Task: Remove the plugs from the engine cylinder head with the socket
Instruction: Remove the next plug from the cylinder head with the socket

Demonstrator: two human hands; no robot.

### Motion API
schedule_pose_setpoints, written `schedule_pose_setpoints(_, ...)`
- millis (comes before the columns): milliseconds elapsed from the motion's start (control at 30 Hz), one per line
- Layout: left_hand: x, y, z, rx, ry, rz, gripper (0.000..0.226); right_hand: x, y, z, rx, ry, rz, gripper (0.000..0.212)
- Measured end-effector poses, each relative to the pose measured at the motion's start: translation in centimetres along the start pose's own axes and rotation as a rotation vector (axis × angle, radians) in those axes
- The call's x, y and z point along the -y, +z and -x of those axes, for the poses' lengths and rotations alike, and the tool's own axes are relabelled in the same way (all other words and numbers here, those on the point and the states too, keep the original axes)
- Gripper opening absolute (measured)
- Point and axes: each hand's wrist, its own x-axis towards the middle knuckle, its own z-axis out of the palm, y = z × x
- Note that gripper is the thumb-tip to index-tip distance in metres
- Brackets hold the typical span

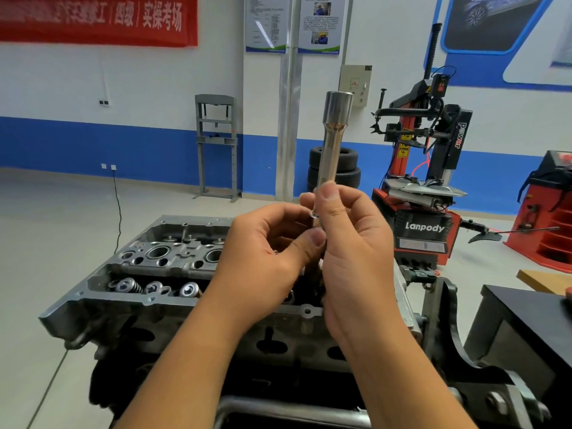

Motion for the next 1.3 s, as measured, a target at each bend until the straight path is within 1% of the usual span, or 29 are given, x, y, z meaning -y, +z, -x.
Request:
schedule_pose_setpoints(67, 0.22, -0.10, -0.03, -0.054, 0.014, -0.045, 0.035, -0.02, -0.06, 0.03, 0.000, -0.009, 0.002, 0.020)
schedule_pose_setpoints(133, 0.25, -0.36, -0.04, -0.058, 0.027, -0.059, 0.032, -0.06, -0.01, 0.10, 0.009, -0.022, 0.020, 0.018)
schedule_pose_setpoints(233, 0.14, -0.58, 0.05, 0.060, 0.016, 0.066, 0.035, -0.15, 0.07, 0.09, 0.019, -0.032, 0.043, 0.023)
schedule_pose_setpoints(300, 0.04, -0.58, 0.05, 0.079, 0.002, 0.112, 0.036, -0.11, 0.06, 0.02, 0.012, -0.020, 0.042, 0.028)
schedule_pose_setpoints(367, 0.10, -0.49, -0.02, 0.042, 0.024, 0.059, 0.029, 0.00, 0.04, -0.01, 0.009, 0.010, 0.013, 0.027)
schedule_pose_setpoints(433, 0.23, -0.42, -0.07, 0.005, 0.040, 0.005, 0.023, 0.16, 0.01, 0.05, 0.010, 0.022, -0.016, 0.021)
schedule_pose_setpoints(533, 0.38, -0.60, -0.13, -0.043, 0.031, -0.016, 0.028, 0.20, -0.02, 0.14, 0.004, -0.003, -0.002, 0.031)
schedule_pose_setpoints(567, 0.39, -0.70, -0.17, -0.030, 0.024, 0.001, 0.027, 0.19, 0.00, 0.17, 0.008, -0.010, 0.001, 0.034)
schedule_pose_setpoints(667, 0.27, -0.74, -0.07, 0.099, -0.015, 0.092, 0.033, 0.05, 0.04, 0.19, 0.016, -0.030, 0.027, 0.034)
schedule_pose_setpoints(733, 0.14, -0.64, -0.06, 0.127, -0.023, 0.112, 0.038, 0.02, 0.09, 0.19, 0.012, -0.025, 0.038, 0.035)
schedule_pose_setpoints(800, 0.06, -0.50, -0.12, 0.090, 0.006, 0.082, 0.037, 0.04, 0.11, 0.11, 0.010, -0.014, 0.027, 0.032)
schedule_pose_setpoints(867, 0.09, -0.37, -0.16, 0.040, 0.026, 0.028, 0.036, 0.11, 0.12, 0.07, 0.006, -0.007, 0.006, 0.023)
schedule_pose_setpoints(967, 0.26, -0.40, -0.20, -0.007, 0.035, -0.026, 0.035, 0.08, 0.00, 0.16, -0.004, -0.031, 0.015, 0.029)
schedule_pose_setpoints(1100, 0.20, -0.60, -0.08, 0.123, 0.002, 0.111, 0.034, 0.04, 0.03, 0.17, 0.013, -0.034, 0.038, 0.031)
schedule_pose_setpoints(1133, 0.16, -0.58, -0.10, 0.128, 0.001, 0.128, 0.034, 0.04, 0.07, 0.14, 0.007, -0.030, 0.042, 0.033)
schedule_pose_setpoints(1200, 0.14, -0.46, -0.16, 0.083, 0.026, 0.097, 0.032, 0.09, 0.09, 0.07, 0.006, -0.013, 0.041, 0.033)
schedule_pose_setpoints(1267, 0.24, -0.38, -0.15, 0.027, 0.046, 0.034, 0.033, 0.15, 0.09, 0.06, 0.011, -0.007, 0.024, 0.025)
schedule_pose_setpoints(1300, 0.33, -0.37, -0.16, 0.005, 0.046, 0.008, 0.035, 0.18, 0.10, 0.08, 0.009, -0.009, 0.022, 0.025)
